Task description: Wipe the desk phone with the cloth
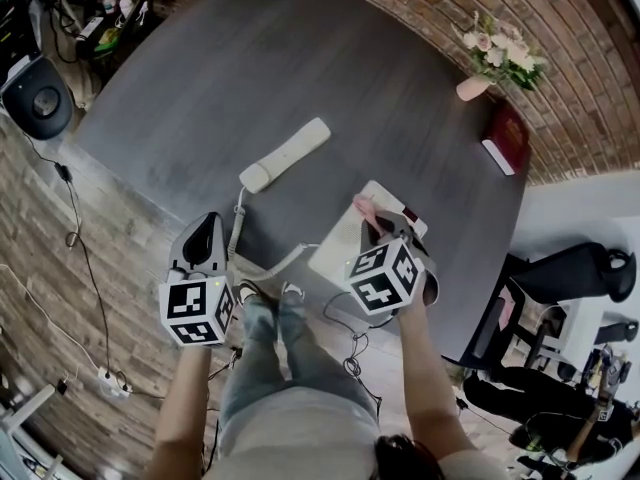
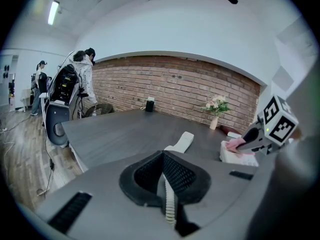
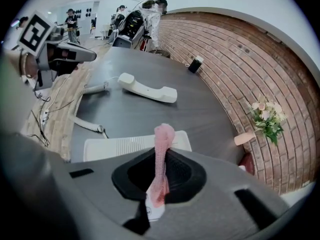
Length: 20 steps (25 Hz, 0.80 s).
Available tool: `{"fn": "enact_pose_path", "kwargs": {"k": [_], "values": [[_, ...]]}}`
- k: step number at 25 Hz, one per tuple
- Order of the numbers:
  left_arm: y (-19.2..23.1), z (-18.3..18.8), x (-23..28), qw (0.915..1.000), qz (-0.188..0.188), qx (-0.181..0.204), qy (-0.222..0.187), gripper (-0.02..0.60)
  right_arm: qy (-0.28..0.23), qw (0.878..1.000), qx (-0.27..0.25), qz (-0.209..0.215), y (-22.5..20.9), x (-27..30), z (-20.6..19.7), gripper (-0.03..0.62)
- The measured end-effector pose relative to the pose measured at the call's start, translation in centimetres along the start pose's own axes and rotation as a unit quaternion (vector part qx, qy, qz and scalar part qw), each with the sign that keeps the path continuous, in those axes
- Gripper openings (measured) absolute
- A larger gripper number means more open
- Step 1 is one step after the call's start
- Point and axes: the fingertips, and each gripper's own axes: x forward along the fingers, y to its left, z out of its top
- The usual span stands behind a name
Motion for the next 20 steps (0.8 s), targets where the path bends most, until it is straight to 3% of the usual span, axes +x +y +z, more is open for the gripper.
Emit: {"fn": "enact_pose_path", "kwargs": {"k": [20], "values": [[-0.4, -0.5, -0.8, 1.0000, -0.002, 0.000, 0.001, 0.005, 0.001, 1.000, -0.007, 0.019, 2.2, -0.6, -0.3, 0.023]]}}
